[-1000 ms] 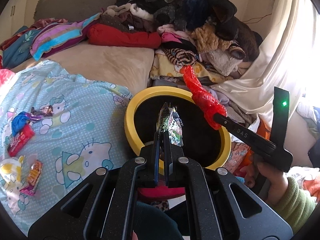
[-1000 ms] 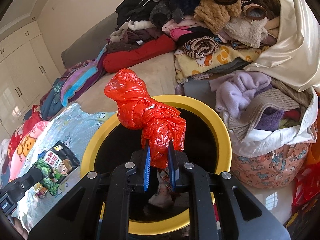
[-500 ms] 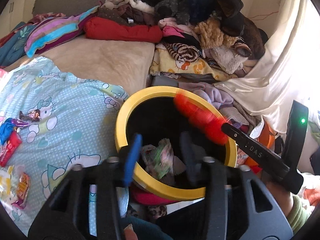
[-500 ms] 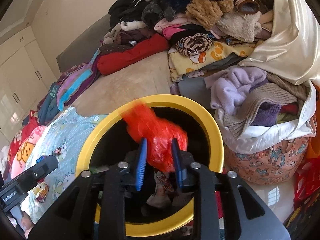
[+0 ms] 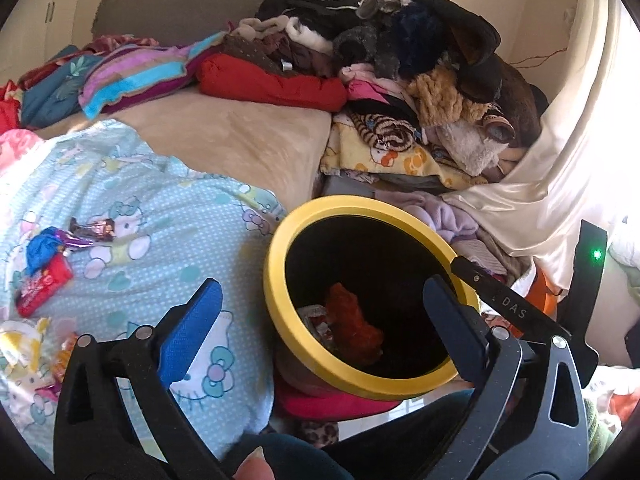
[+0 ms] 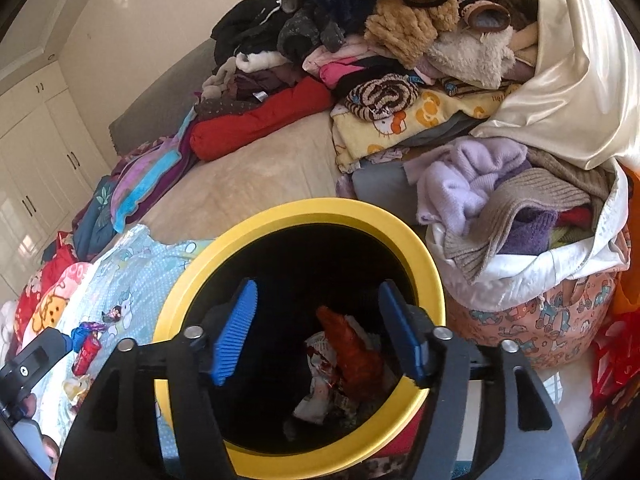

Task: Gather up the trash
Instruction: 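Move both open tools back toward the remaining trash on the bed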

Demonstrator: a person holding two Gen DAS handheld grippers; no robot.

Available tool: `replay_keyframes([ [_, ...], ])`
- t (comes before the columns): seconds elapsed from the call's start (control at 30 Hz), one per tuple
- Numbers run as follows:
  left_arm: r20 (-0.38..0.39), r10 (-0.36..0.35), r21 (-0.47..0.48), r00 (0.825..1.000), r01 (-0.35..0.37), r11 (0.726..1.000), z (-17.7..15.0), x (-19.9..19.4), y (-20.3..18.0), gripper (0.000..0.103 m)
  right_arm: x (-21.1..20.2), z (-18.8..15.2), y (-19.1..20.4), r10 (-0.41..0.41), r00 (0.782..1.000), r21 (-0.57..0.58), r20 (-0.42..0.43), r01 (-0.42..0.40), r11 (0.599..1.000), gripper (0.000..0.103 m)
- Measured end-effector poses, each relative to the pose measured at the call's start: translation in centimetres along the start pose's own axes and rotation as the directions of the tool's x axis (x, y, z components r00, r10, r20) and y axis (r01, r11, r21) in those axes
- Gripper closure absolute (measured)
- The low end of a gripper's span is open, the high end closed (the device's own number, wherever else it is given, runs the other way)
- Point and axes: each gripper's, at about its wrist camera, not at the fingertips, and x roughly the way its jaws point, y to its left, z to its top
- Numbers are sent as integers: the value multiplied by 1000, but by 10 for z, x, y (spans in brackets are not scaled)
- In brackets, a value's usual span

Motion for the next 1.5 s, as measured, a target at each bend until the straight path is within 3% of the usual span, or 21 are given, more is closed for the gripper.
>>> replay_keyframes([
  [0.4,56,74,-34,996,-73,997,0,-26,25,11,-7,-1,21,30,999,-46,21,-29,999,31],
  [0.8,103,137,-71,985,-130,989,2,-48,50,11,-15,-12,67,102,995,-150,4,-100,984,31],
  [1.2,151,233,-89,961,-222,971,4,-69,81,11,-30,-29,127,203,979,-252,-33,-205,946,31],
  [1.5,175,275,-151,945,-250,956,6,-84,112,11,-35,-52,172,251,964,-328,-87,-265,907,31],
])
